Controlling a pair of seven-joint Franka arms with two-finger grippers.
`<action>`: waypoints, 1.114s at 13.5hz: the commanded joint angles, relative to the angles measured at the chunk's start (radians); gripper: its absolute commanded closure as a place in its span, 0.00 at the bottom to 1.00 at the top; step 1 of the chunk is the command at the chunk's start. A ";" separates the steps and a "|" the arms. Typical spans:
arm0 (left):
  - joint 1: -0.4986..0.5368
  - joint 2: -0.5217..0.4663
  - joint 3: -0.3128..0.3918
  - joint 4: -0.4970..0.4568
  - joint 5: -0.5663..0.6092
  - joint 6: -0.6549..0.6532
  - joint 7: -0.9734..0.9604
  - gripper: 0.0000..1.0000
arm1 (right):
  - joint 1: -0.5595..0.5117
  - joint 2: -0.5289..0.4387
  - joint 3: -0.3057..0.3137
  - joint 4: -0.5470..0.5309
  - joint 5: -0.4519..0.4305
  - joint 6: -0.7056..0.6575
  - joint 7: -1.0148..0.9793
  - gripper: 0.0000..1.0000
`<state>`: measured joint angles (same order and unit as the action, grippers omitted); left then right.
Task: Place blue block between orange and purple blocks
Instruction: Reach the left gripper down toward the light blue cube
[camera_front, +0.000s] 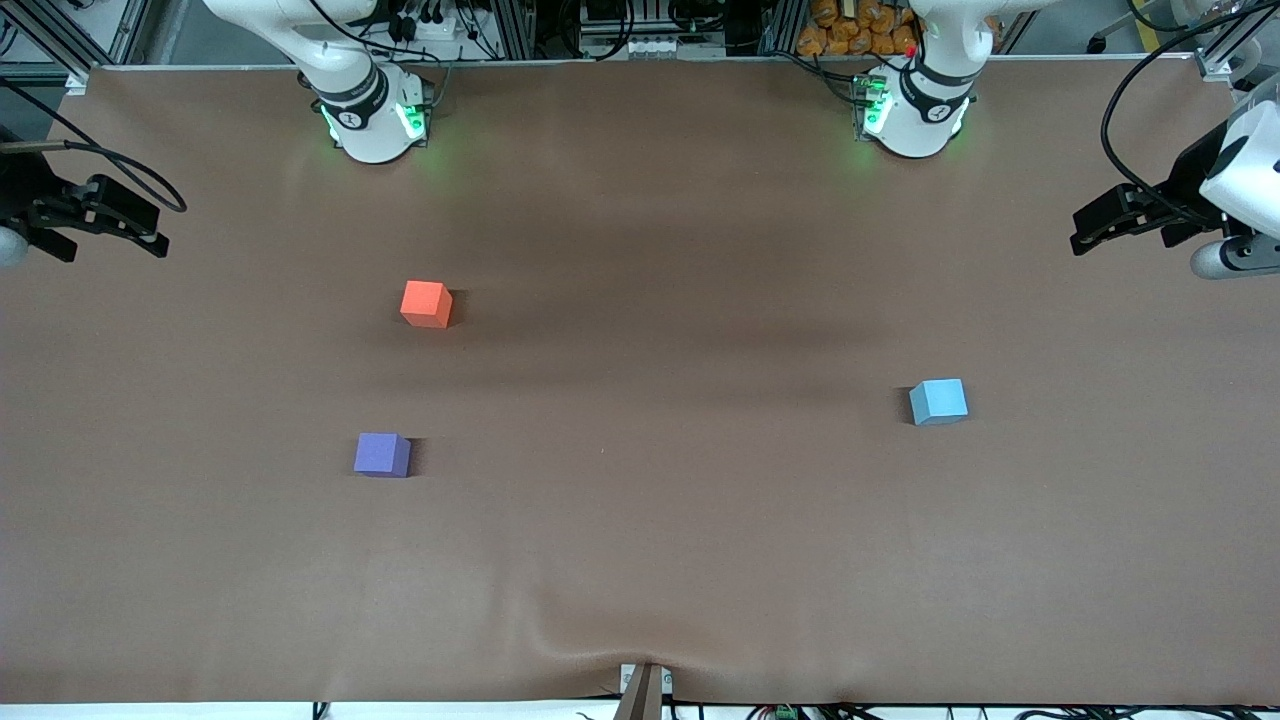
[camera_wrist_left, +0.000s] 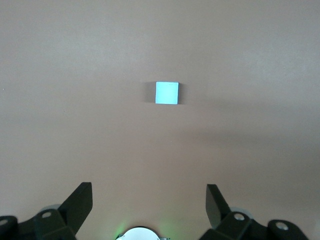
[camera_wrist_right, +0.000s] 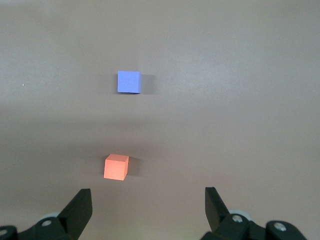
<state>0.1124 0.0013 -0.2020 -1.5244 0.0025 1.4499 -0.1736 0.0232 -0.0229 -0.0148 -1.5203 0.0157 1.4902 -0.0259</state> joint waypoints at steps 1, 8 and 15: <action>0.007 -0.013 -0.008 0.012 0.011 -0.026 0.008 0.00 | -0.002 -0.003 0.006 0.000 -0.007 -0.007 -0.006 0.00; 0.006 0.011 -0.011 -0.058 0.013 0.054 -0.007 0.00 | -0.003 -0.003 0.006 0.000 -0.007 -0.007 -0.006 0.00; 0.044 0.009 -0.017 -0.557 0.010 0.705 -0.115 0.00 | -0.005 -0.003 0.006 0.000 -0.007 -0.008 -0.006 0.00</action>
<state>0.1365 0.0429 -0.2048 -1.9476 0.0028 2.0185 -0.2646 0.0233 -0.0227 -0.0137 -1.5215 0.0157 1.4897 -0.0259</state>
